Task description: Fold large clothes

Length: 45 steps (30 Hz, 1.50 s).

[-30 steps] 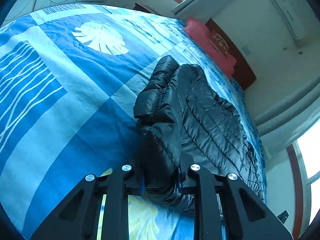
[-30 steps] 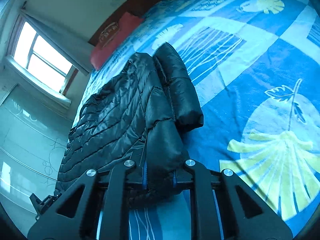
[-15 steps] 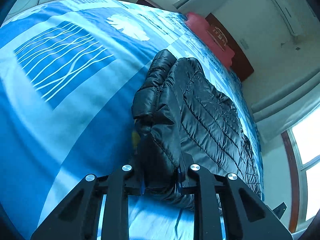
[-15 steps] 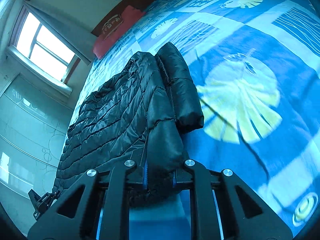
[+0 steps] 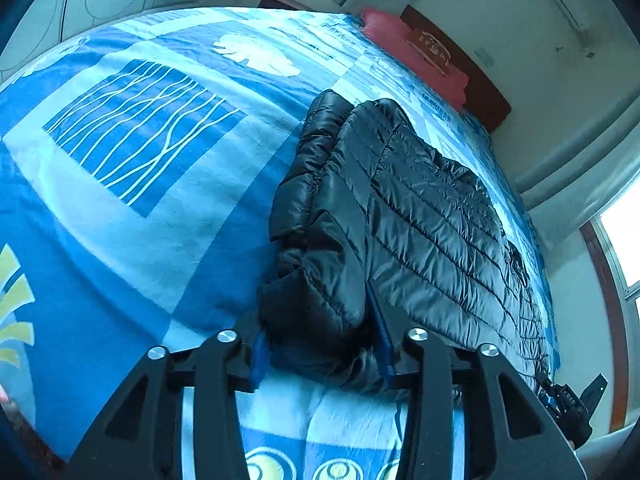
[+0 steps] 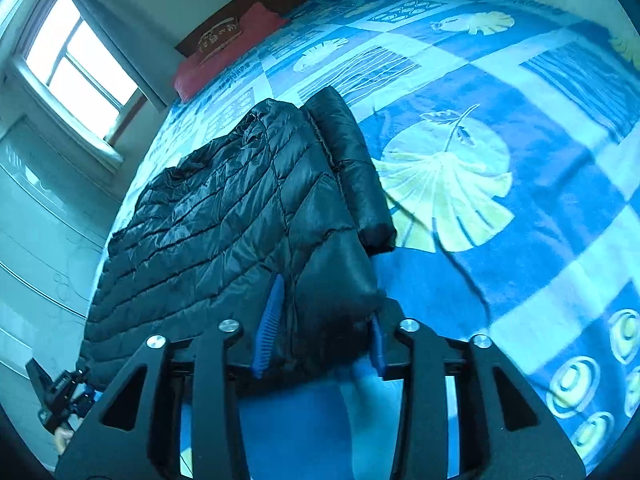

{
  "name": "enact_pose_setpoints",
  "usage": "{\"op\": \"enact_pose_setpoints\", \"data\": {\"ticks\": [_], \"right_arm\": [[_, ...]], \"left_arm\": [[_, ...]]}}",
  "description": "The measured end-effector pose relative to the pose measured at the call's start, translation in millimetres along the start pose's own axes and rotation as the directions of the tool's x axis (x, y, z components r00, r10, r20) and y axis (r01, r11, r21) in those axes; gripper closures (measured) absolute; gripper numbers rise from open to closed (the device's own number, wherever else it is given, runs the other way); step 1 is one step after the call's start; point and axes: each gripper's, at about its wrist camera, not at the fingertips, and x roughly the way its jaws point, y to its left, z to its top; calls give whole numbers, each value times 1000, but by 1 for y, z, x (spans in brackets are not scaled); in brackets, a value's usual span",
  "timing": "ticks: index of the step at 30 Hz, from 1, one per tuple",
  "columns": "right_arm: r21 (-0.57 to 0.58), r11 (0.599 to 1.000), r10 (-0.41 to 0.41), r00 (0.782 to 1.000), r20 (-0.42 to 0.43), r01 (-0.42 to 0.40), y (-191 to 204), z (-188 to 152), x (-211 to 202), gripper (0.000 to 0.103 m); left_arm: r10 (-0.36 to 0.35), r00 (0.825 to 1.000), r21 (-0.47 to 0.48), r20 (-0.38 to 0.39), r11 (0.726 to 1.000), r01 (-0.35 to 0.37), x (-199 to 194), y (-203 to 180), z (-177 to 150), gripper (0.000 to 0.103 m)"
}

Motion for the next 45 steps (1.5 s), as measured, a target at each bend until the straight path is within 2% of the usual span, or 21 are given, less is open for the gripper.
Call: {"op": "enact_pose_setpoints", "data": {"ticks": [2, 6, 8, 12, 14, 17, 21, 23, 28, 36, 45], "right_arm": [[-11, 1000, -28, 1000, -3, 28, -2, -4, -13, 56], [-46, 991, -122, 992, 22, 123, -3, -9, -37, 54], [-67, 984, -161, 986, 33, 163, 1, -9, -45, 54], [-133, 974, -178, 982, 59, 185, 25, -5, -47, 54], [-180, 970, -158, 986, 57, 166, 42, -2, -39, 56], [-262, 958, -110, 993, 33, 114, 82, -1, -18, 56], [-378, 925, -49, 999, -19, 38, 144, 1, 20, 57], [-422, 906, -20, 999, -40, 1, 178, 5, 40, 66], [-473, 881, -5, 998, -59, -23, 231, 13, 86, 69], [-452, 892, -69, 991, -112, 12, 237, 5, 150, 72], [-483, 874, -97, 993, -71, 51, 234, -9, 164, 71]], "left_arm": [[-4, 1000, -1, -17, 1000, 4, -6, 3, -3, 53], [21, 999, 32, -41, 999, -20, -23, 14, -7, 44], [58, 998, 54, -34, 997, -56, -30, 18, -8, 43], [145, 989, 110, 25, 983, -147, -45, 22, 2, 43], [164, 986, 126, 43, 978, -168, -46, 22, 10, 43], [145, 989, 141, 35, 979, -148, -39, 19, 23, 38], [132, 991, 163, 11, 978, -132, -17, 12, 38, 38], [133, 991, 167, 2, 977, -131, -6, 8, 46, 38], [143, 990, 188, -3, 972, -140, 8, -1, 62, 38], [139, 989, 240, -46, 963, -124, 37, -14, 82, 37], [128, 985, 279, -118, 956, -91, 68, -22, 101, 36]]}}
